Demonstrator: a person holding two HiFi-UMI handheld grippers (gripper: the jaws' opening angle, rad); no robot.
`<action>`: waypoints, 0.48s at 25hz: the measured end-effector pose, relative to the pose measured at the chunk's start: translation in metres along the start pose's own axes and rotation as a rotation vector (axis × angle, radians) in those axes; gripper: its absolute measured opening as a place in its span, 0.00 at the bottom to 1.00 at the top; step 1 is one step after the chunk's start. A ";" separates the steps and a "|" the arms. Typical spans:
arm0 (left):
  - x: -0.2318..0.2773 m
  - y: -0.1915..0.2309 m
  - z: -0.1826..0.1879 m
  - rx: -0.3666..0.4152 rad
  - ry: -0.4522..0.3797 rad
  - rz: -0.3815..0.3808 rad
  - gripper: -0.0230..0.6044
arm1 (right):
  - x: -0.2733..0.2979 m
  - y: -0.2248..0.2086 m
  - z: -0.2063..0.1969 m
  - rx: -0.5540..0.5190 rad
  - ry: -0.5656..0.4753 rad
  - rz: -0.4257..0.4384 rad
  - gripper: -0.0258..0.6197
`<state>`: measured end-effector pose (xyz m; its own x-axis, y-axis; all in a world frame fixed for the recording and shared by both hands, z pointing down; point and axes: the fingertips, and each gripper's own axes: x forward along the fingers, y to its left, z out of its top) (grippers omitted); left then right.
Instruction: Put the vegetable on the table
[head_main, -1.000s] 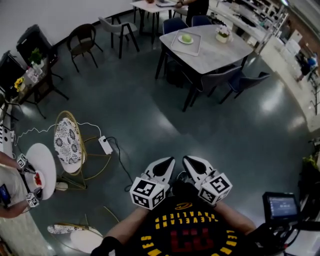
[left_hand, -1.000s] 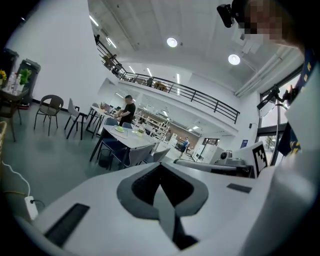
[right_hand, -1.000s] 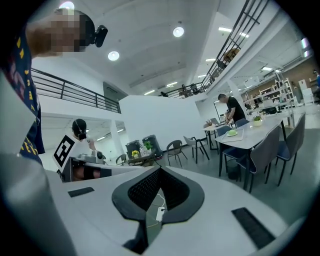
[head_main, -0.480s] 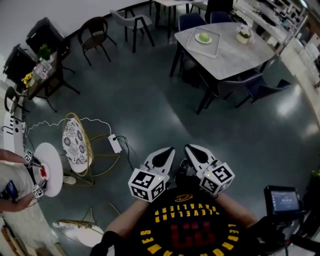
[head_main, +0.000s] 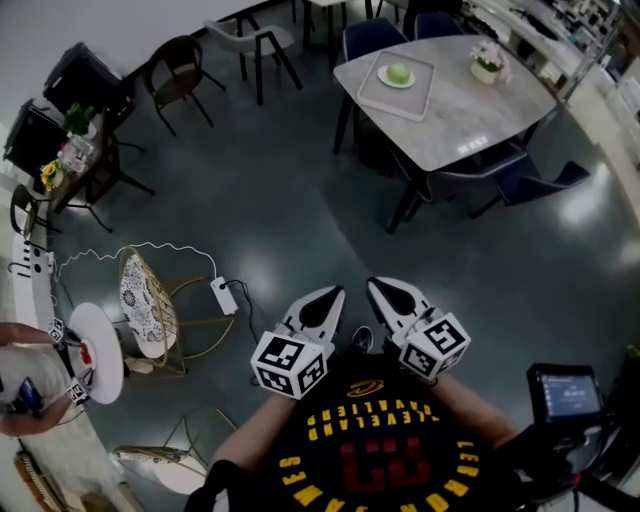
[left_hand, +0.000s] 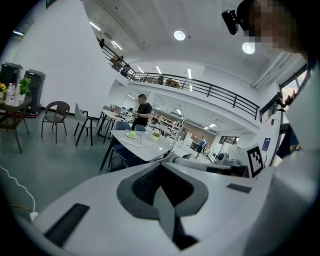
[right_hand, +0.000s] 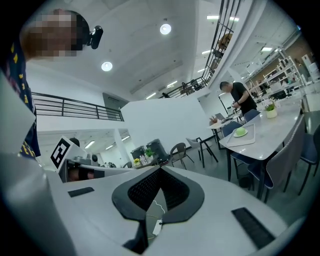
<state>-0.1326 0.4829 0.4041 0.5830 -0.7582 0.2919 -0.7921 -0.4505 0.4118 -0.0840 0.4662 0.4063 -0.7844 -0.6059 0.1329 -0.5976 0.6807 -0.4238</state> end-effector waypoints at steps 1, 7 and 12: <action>0.006 0.001 0.003 -0.001 0.003 0.003 0.04 | 0.002 -0.006 0.003 -0.001 0.003 -0.003 0.05; 0.043 0.015 0.014 0.002 0.027 0.002 0.04 | 0.017 -0.049 0.013 0.009 -0.014 -0.063 0.05; 0.078 0.037 0.030 0.002 0.042 -0.033 0.04 | 0.042 -0.077 0.025 0.007 -0.009 -0.093 0.05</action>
<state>-0.1214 0.3932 0.4162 0.6159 -0.7226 0.3140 -0.7726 -0.4758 0.4204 -0.0668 0.3777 0.4221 -0.7241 -0.6699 0.1641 -0.6665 0.6184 -0.4165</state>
